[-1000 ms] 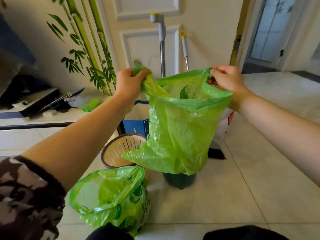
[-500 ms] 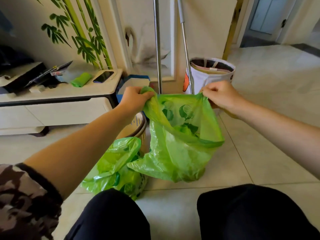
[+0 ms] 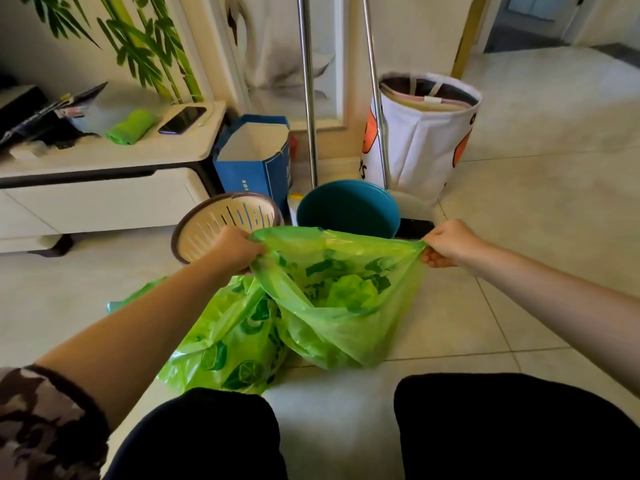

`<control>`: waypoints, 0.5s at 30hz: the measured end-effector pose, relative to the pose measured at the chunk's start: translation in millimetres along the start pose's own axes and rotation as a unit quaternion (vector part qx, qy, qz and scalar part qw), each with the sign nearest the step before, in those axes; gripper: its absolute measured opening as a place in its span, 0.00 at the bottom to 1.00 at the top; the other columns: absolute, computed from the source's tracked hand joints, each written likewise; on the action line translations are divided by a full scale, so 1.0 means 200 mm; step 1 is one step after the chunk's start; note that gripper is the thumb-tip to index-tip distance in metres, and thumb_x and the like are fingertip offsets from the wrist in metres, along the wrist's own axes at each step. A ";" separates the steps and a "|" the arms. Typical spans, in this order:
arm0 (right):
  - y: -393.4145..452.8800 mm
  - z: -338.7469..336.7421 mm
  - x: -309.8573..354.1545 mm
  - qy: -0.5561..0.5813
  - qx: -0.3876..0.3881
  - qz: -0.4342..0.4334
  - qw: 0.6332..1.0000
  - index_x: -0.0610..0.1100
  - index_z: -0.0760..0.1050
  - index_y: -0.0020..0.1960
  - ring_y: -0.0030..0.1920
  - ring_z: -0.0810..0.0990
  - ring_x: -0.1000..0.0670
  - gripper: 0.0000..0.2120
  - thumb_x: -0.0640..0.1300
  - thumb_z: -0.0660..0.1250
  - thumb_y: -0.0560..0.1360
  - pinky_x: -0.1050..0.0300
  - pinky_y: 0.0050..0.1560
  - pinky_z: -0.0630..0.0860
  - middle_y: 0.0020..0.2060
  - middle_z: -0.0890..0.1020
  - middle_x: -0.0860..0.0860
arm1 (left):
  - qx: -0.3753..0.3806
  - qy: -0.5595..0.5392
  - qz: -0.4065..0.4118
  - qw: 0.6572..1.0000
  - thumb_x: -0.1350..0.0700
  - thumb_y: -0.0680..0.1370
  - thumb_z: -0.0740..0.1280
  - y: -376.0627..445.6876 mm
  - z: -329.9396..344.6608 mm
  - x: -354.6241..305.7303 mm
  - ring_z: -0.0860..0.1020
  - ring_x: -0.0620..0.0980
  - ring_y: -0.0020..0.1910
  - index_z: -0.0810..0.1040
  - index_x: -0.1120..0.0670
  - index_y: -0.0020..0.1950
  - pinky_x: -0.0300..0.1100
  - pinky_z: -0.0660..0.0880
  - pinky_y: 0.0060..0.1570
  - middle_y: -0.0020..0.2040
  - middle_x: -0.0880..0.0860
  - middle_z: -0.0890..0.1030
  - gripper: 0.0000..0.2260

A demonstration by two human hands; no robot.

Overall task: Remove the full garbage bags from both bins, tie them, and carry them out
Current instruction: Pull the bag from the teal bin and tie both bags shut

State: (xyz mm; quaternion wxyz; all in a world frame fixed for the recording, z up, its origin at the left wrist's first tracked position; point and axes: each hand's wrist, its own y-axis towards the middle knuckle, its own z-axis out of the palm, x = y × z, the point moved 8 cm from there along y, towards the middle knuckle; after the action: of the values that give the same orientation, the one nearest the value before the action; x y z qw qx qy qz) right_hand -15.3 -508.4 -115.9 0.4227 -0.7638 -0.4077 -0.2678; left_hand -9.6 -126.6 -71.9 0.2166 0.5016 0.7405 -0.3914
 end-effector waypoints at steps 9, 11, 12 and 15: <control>0.16 -0.09 -0.14 0.111 -0.033 0.080 0.990 0.36 0.70 0.44 0.23 0.80 0.47 0.06 0.36 0.59 0.78 0.57 0.23 0.79 0.33 0.78 0.40 | -0.005 0.124 -0.005 0.992 0.66 0.75 0.65 0.11 -0.06 0.11 0.79 0.49 0.21 0.78 0.65 0.53 0.36 0.72 0.19 0.31 0.57 0.80 0.08; 0.16 -0.08 -0.15 0.113 -0.031 0.082 0.990 0.36 0.70 0.44 0.26 0.80 0.46 0.05 0.36 0.59 0.78 0.56 0.25 0.79 0.33 0.78 0.40 | -0.004 0.163 0.019 0.986 0.65 0.74 0.68 0.10 -0.05 0.09 0.80 0.50 0.25 0.78 0.65 0.57 0.39 0.74 0.23 0.32 0.57 0.80 0.12; 0.16 -0.08 -0.14 0.112 -0.032 0.081 0.990 0.36 0.70 0.43 0.24 0.80 0.47 0.06 0.36 0.59 0.78 0.55 0.25 0.79 0.33 0.78 0.40 | -0.003 0.178 0.033 0.983 0.64 0.73 0.68 0.09 -0.05 0.08 0.79 0.51 0.28 0.78 0.65 0.57 0.39 0.75 0.25 0.34 0.58 0.81 0.13; 0.15 -0.05 -0.13 0.112 -0.025 0.078 0.990 0.36 0.70 0.42 0.20 0.79 0.49 0.06 0.35 0.58 0.77 0.56 0.24 0.79 0.33 0.77 0.40 | -0.004 0.227 0.074 0.971 0.63 0.71 0.69 0.07 -0.02 0.03 0.76 0.52 0.33 0.82 0.64 0.49 0.40 0.74 0.31 0.38 0.57 0.80 0.09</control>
State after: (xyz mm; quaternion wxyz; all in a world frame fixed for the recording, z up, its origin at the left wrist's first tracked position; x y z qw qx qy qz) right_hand -3.8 -537.0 -142.6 0.4657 -0.7690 -0.2903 -0.3278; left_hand 0.6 -116.8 -78.0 0.0727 0.6298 0.7327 -0.2474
